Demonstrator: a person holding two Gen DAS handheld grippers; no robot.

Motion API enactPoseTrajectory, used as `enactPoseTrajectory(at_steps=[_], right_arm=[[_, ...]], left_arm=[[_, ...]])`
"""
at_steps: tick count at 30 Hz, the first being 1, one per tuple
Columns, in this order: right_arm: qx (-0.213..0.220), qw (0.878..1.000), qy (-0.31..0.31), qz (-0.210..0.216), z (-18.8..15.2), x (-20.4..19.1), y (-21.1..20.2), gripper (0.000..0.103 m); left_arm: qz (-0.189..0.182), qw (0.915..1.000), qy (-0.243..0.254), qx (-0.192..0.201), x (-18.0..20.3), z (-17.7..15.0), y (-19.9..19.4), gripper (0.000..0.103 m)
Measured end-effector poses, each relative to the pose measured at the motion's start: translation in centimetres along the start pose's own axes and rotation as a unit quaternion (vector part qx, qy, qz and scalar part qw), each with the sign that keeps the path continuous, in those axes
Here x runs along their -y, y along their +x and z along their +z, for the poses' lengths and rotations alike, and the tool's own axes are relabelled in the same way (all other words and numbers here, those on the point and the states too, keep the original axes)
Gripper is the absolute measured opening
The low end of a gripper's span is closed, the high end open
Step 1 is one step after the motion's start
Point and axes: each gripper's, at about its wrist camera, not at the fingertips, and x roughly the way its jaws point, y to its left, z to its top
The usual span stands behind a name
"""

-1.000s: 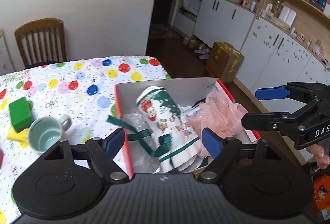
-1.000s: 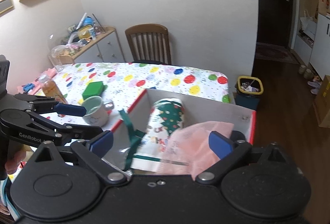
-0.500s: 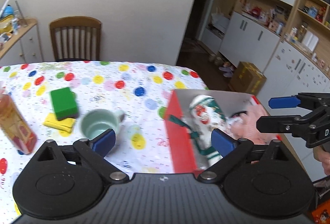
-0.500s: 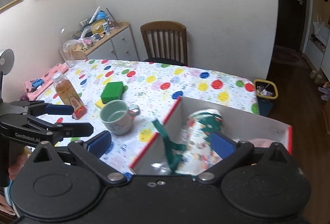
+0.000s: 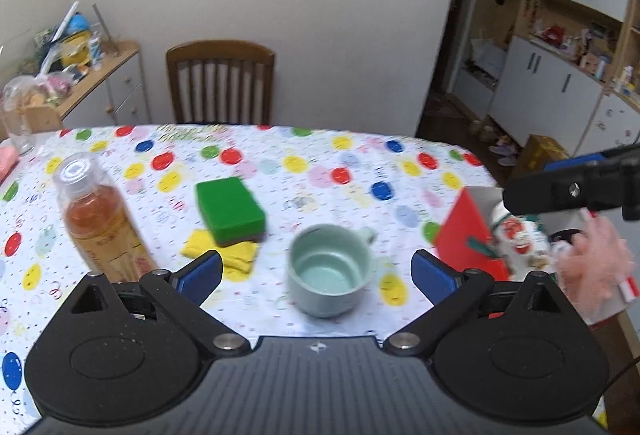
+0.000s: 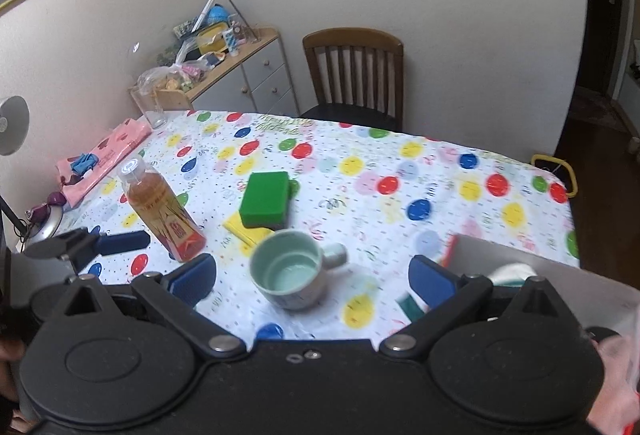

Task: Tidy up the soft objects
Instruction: 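Withdraw both tools from the shoebox toward the sponge and yellow cloth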

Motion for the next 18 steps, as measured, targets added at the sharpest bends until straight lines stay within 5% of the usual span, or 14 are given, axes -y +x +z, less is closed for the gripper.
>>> enactPoseTrajectory(at_steps=[18], right_arm=[[-0.055, 0.998, -0.031, -0.008, 6.2, -5.0, 12.9, 0.099]], left_arm=[[0.052, 0.9982, -0.029, 0.001, -5.7, -1.3, 6.9, 0.101]])
